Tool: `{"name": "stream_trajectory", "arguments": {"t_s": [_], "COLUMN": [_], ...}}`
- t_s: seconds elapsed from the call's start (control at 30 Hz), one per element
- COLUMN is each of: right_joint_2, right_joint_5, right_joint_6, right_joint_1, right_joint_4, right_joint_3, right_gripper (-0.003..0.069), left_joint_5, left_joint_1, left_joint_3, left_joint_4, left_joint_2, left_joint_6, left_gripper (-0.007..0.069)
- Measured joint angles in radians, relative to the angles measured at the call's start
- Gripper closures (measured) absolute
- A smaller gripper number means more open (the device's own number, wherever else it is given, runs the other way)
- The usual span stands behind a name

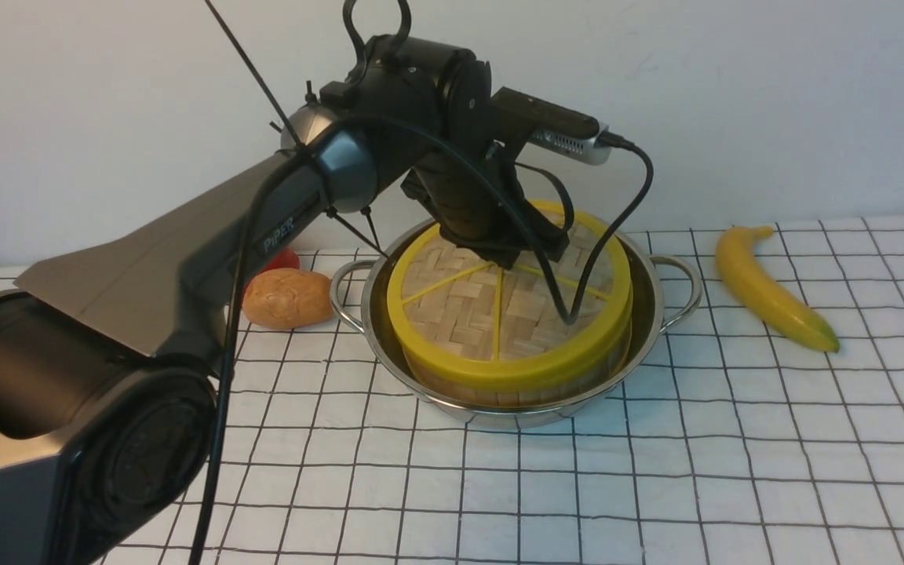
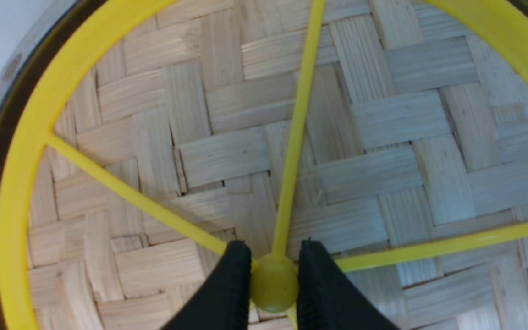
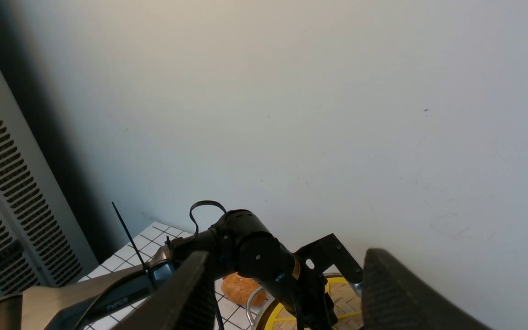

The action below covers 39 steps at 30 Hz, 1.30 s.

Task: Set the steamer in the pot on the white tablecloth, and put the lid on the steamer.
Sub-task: 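Place the yellow bamboo steamer lid onto the steamer in the pot with the left gripper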

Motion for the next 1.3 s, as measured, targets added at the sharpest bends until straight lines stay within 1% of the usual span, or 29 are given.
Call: {"name": "stream_trajectory", "arguments": {"t_s": [0.33, 1.1, 1.23, 1.27, 1.3], "right_joint_2": [0.000, 0.000, 0.000, 0.000, 0.000], "right_joint_5": [0.000, 0.000, 0.000, 0.000, 0.000], "right_joint_6": [0.000, 0.000, 0.000, 0.000, 0.000], "right_joint_1": [0.000, 0.000, 0.000, 0.000, 0.000], "right_joint_4": [0.000, 0.000, 0.000, 0.000, 0.000], "right_joint_3": [0.000, 0.000, 0.000, 0.000, 0.000], "right_gripper": [0.0230, 0.0230, 0.0230, 0.0230, 0.0230], "left_joint_5": [-0.012, -0.012, -0.016, -0.023, -0.024], "left_joint_1": [0.000, 0.000, 0.000, 0.000, 0.000], "left_joint_3": [-0.007, -0.007, -0.007, -0.007, -0.007], "left_joint_4": [-0.014, -0.022, -0.022, -0.016, -0.016], "left_joint_2": [0.001, 0.001, 0.001, 0.001, 0.001], "left_joint_6": [0.024, 0.025, 0.025, 0.025, 0.025], "left_gripper": [0.0508, 0.0508, 0.0470, 0.0424, 0.0417]}}
